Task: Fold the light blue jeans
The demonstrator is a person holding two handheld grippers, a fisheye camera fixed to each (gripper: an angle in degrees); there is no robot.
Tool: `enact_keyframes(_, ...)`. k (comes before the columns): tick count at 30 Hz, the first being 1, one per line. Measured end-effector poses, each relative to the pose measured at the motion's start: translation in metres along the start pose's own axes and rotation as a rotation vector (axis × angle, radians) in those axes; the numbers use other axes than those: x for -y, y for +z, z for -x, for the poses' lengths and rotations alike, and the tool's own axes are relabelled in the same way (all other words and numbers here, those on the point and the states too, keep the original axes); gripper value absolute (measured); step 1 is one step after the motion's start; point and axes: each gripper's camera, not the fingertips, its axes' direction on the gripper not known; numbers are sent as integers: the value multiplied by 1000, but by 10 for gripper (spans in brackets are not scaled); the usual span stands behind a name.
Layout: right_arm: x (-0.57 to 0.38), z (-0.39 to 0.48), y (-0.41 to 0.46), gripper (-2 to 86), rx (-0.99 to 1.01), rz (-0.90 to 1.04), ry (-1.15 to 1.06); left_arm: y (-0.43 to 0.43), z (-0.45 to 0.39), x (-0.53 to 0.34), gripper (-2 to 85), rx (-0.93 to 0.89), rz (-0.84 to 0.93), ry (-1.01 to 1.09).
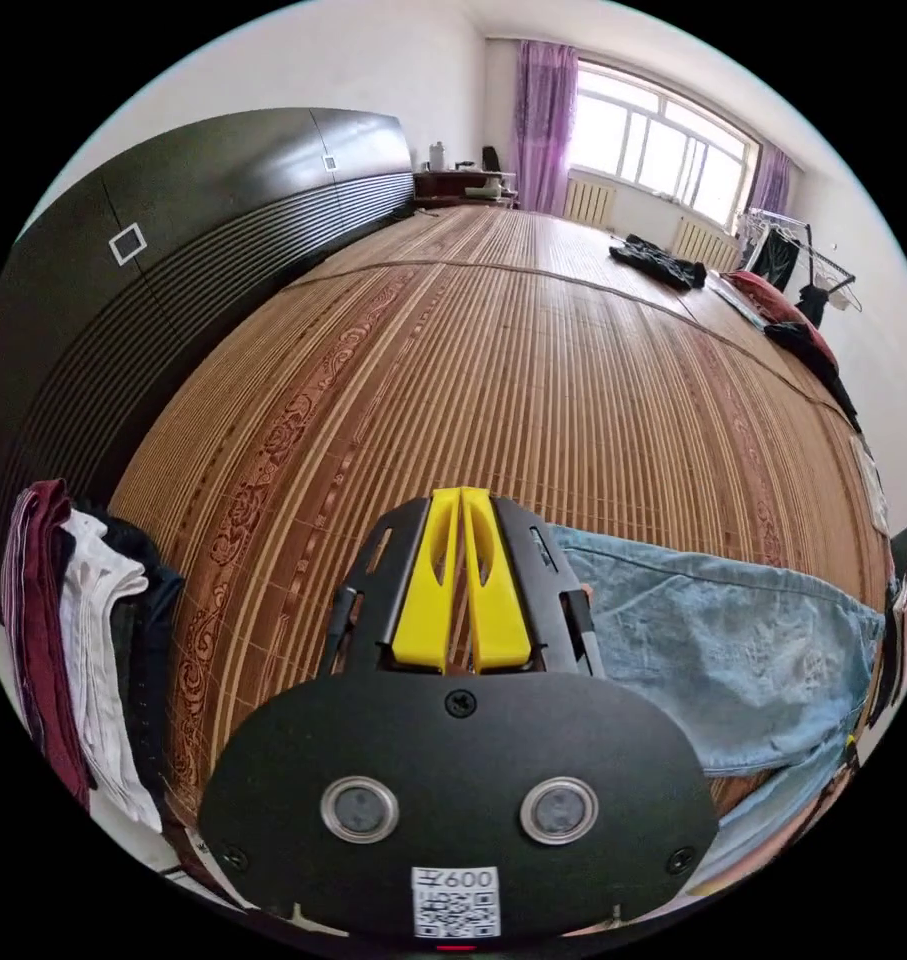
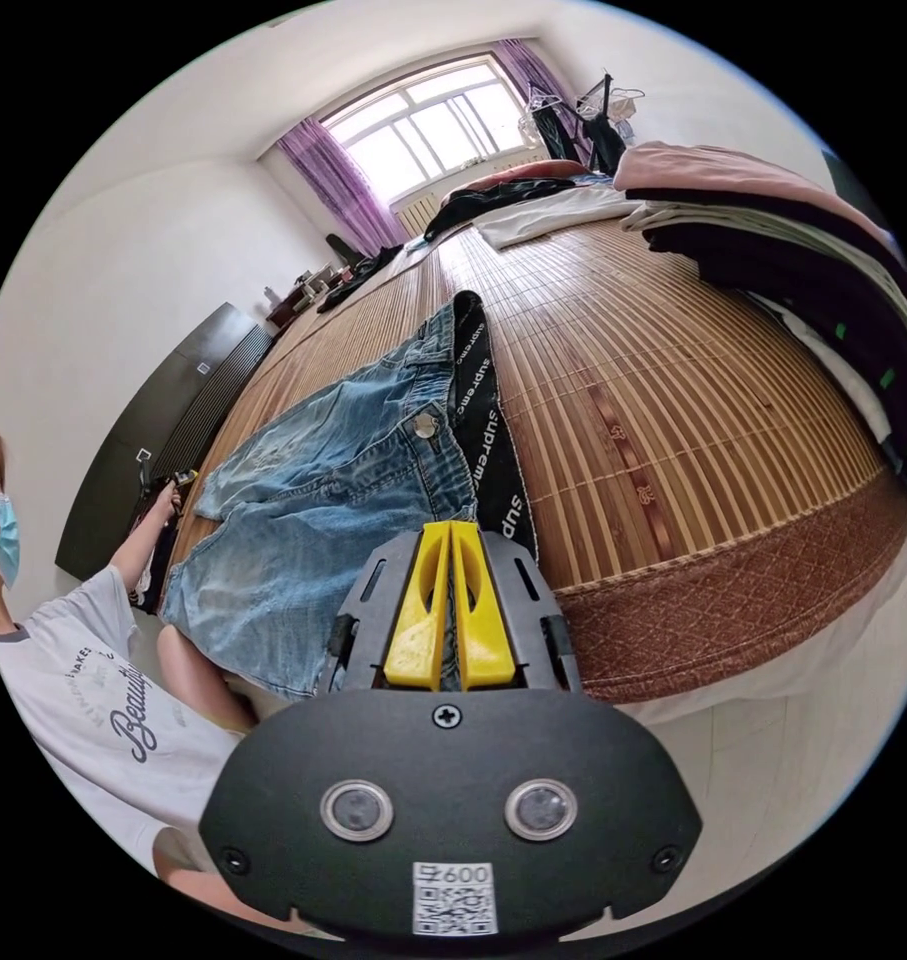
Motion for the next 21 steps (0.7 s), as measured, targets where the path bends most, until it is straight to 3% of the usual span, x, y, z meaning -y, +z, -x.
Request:
enact_keyframes(2, 0, 5, -3, -8, -4, -1, -3, 0, 9, -13, 8, -228, -89, 78)
enact_keyframes(4, 0, 5, -4, -8, 5, 1, 4, 14, 2, -19, 5, -383, -30, 189)
enact_keyframes(6, -1, 3, -5, -8, 22, 2, 16, 35, -6, -28, 4, -353, 26, 266)
enact_keyframes(8, -3, 5, -7, -8, 32, 0, 23, 77, -5, -38, 3, -116, 107, 289)
enact_keyframes(9, -4, 6, -7, -8, 29, 0, 21, 87, -4, -41, 3, -81, 111, 302)
enact_keyframes(14, -9, 34, -3, -8, -42, 0, -28, 119, 49, -54, 3, -108, 1, 68)
enact_keyframes(15, -10, 36, -3, -8, -46, 0, -30, 117, 58, -57, 3, -48, -20, -8)
enact_keyframes(17, -14, 39, -1, -8, -41, -2, -29, 83, 86, -84, 4, 178, -242, -200)
enact_keyframes(19, -16, 40, 1, -8, -34, -2, -26, 66, 89, -96, 4, 161, -341, -144)
enact_keyframes(21, -19, 41, 3, -8, -27, -3, -22, 63, 78, -101, 4, 77, -326, 1)
